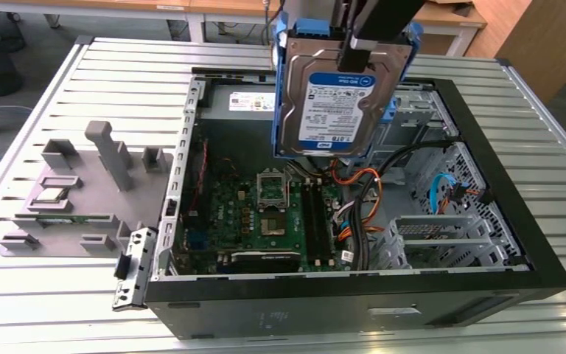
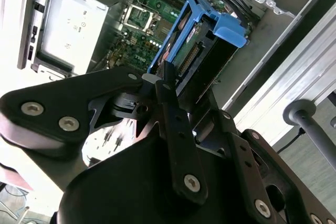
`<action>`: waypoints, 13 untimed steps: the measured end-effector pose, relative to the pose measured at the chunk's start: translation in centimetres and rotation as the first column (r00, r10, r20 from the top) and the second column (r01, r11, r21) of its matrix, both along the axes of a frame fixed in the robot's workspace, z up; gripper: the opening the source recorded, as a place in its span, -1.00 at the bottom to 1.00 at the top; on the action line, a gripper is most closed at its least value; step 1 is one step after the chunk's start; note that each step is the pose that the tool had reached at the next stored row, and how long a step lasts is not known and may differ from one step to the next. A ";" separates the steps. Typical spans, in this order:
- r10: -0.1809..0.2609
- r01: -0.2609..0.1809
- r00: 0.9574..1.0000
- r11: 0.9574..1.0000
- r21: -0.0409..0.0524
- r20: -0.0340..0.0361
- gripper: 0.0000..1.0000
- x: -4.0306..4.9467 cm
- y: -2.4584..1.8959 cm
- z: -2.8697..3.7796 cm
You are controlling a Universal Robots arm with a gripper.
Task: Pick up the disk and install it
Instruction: 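Pick up the disk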
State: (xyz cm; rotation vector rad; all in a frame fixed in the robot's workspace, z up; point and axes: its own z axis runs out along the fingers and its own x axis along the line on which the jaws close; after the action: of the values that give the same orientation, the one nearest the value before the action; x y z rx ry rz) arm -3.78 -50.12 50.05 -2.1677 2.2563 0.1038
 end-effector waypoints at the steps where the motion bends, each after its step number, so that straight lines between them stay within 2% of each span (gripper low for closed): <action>1: 0.000 0.000 1.000 1.000 0.000 0.000 -0.30 0.04 -0.17 0.00; 9: 0.000 0.000 1.000 1.000 0.000 0.000 -0.30 0.33 -1.37 -0.01; 13: 0.000 0.000 1.000 1.000 0.000 0.000 -0.30 0.42 -1.49 -0.01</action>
State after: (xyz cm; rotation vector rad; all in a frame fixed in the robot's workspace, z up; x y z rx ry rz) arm -3.36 -51.61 50.05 -2.1678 2.2567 0.1034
